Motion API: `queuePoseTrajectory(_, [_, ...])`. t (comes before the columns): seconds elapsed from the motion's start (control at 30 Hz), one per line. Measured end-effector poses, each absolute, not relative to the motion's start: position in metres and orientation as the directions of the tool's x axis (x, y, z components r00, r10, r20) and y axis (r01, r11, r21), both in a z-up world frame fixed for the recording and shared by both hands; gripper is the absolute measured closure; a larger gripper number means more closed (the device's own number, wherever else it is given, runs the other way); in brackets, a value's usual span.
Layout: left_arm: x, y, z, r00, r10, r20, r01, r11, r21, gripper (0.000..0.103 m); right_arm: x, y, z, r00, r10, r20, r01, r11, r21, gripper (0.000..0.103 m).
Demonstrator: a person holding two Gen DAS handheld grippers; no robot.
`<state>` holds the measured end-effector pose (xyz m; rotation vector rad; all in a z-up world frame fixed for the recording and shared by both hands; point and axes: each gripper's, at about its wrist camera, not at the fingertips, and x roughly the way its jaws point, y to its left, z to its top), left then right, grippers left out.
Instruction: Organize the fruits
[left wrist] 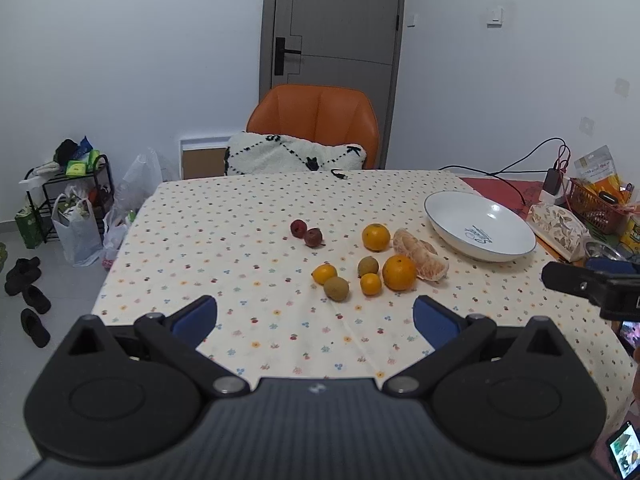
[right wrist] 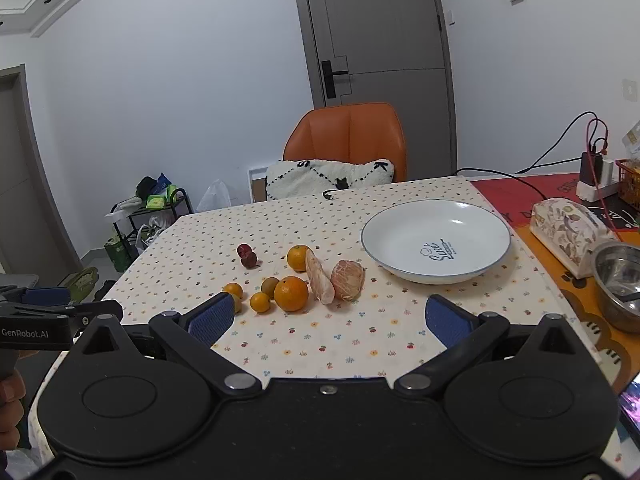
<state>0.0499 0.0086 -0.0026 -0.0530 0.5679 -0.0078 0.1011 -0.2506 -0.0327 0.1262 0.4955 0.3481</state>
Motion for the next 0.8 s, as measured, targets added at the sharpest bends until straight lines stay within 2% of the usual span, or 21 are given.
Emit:
queuePoseTrajectory(0.23, [0.069,0.011,-0.011,0.836,-0.063,-0.546,0.01,0.995,-0.099,0.0,0.12,-0.253,-0.045,0.783,0.44,-0.44,-0.346,0.896,0.279,0.0])
queuePoseTrajectory(0.63, [0.097,0.009,-0.031,0.837,-0.104,-0.537,0.035,0.99,-0.138,0.002,0.147,-0.243,-0.07,0.739,0.474,-0.48,-0.368,0.88,0.301,0.0])
queuePoseTrajectory(0.8, [0.113,0.008,-0.041,0.831,-0.118,-0.544,0.041,0.988,-0.152,0.011,0.158,-0.239,-0.076,0.729,0.488,-0.48,-0.376,0.872,0.314,0.004])
